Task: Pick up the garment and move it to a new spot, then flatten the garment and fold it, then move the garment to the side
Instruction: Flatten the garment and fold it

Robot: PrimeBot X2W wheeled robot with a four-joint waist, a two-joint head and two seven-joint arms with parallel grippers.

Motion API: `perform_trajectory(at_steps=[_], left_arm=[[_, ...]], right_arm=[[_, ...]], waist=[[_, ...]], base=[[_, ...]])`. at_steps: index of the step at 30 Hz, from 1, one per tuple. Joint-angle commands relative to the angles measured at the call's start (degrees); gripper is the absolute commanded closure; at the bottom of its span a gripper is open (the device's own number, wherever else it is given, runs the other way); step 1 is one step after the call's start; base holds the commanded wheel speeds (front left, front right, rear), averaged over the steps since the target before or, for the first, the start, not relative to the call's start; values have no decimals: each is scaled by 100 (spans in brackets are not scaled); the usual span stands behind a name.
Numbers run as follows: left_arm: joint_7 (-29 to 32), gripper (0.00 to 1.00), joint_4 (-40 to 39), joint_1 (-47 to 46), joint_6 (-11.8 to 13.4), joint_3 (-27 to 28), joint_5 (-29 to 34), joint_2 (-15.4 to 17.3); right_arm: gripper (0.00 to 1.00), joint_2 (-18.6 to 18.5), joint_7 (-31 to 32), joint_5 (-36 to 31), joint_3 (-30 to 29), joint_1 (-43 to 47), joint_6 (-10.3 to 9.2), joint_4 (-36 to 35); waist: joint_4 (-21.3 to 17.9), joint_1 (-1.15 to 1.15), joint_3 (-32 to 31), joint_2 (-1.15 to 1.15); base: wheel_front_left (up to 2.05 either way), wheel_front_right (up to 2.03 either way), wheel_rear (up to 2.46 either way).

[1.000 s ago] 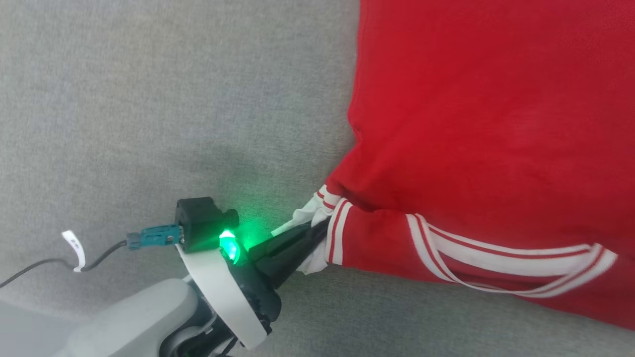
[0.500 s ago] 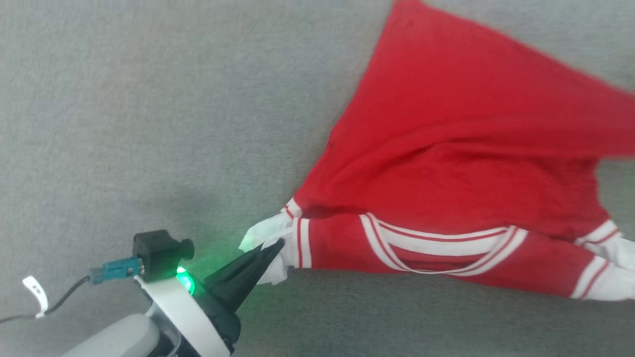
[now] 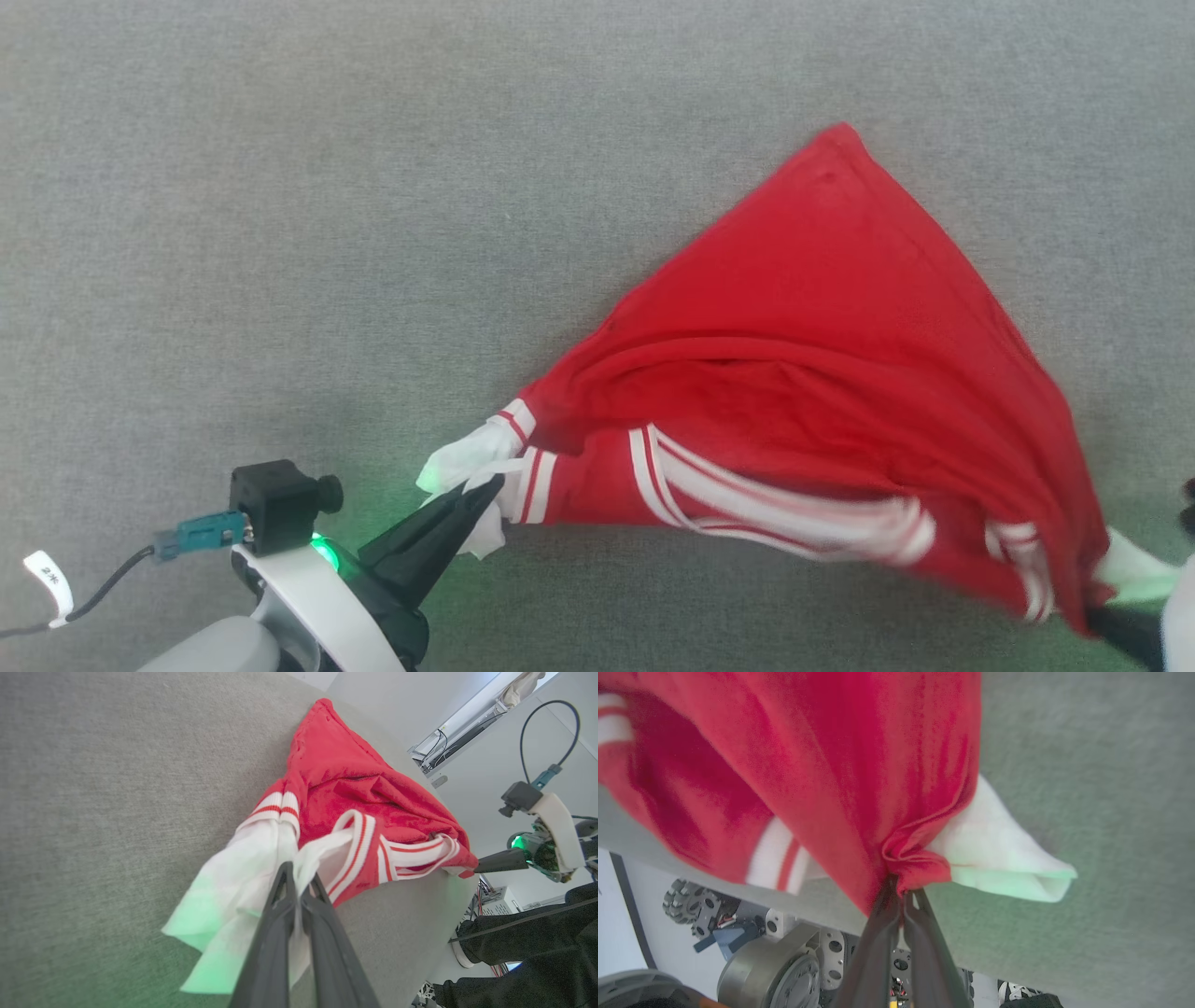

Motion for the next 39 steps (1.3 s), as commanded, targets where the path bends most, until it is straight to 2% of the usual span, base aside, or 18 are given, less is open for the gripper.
perform_trajectory(at_steps=[1, 3, 4, 5, 6, 8, 13, 16, 19, 22, 25, 26, 31, 39], left_arm=[[-1, 100, 40, 10, 6, 6, 9, -1], [-1, 100, 73, 13, 6, 29, -27, 4], [-1, 100, 84, 22, 6, 35, -49, 3], [-1, 100, 105, 40, 6, 33, -65, 11], [-1, 100, 118, 56, 6, 27, -68, 17], [-1, 100, 132, 86, 6, 22, -78, 9], [-1, 100, 74, 93, 6, 16, -62, -60], [-1, 100, 45, 17, 6, -41, -14, -118], [-1, 100, 44, -134, 6, -162, 32, -203], [-2, 100, 73, -318, 6, -310, 70, -305], [-1, 100, 130, -556, 6, -479, 116, -417], [-1, 100, 130, -556, 6, -479, 116, -417], [-1, 100, 232, -1016, 6, -765, 149, -659], [-1, 100, 343, -1411, 6, -938, 52, -985]], right_arm=[[100, 85, -17, 25, 60, 162, 1, -119], [100, 153, -119, 28, 147, 254, 1, -228], [83, 174, -219, 17, 137, 266, 1, -260], [53, 180, -298, 2, 133, 262, 1, -282], [0, 177, -386, 31, 115, 250, 1, -332], [0, 213, -531, 123, -92, 226, 1, -388], [0, 13, -524, 357, -830, 179, 1, -755], [0, -119, -459, 459, -1264, -192, 1, -954], [0, -344, -642, 260, -1386, -880, 1, -897], [0, -532, -938, -63, -1019, -1774, 1, -552], [0, -719, -1211, -467, -309, -2714, 1, -21], [0, -719, -1211, -467, -309, -2714, 1, -21], [0, -825, -1287, -974, 930, -4027, 1, 1078], [0, -1026, -1318, -974, 2375, -5143, 1, 2422]], waist=[[-20, 0, 9, 0], [-64, 0, 18, 0], [-78, 0, 17, 0], [-93, 0, 10, 0], [-104, 0, 2, 0], [-115, 0, -20, 0], [-19, 0, -68, 0], [97, 0, -41, 0], [260, 0, 30, 0], [436, 0, 163, 0], [628, 0, 346, 0], [628, 0, 346, 0], [931, 0, 662, 0], [1277, 0, 957, 0]], base=[[0, 0, 0], [0, 0, 0], [0, 0, 0], [0, 0, 0], [0, 0, 0], [0, 0, 0], [0, 0, 0], [0, 0, 0], [0, 0, 0], [0, 0, 0], [0, 0, 0], [0, 0, 0], [0, 0, 0], [0, 0, 0]])
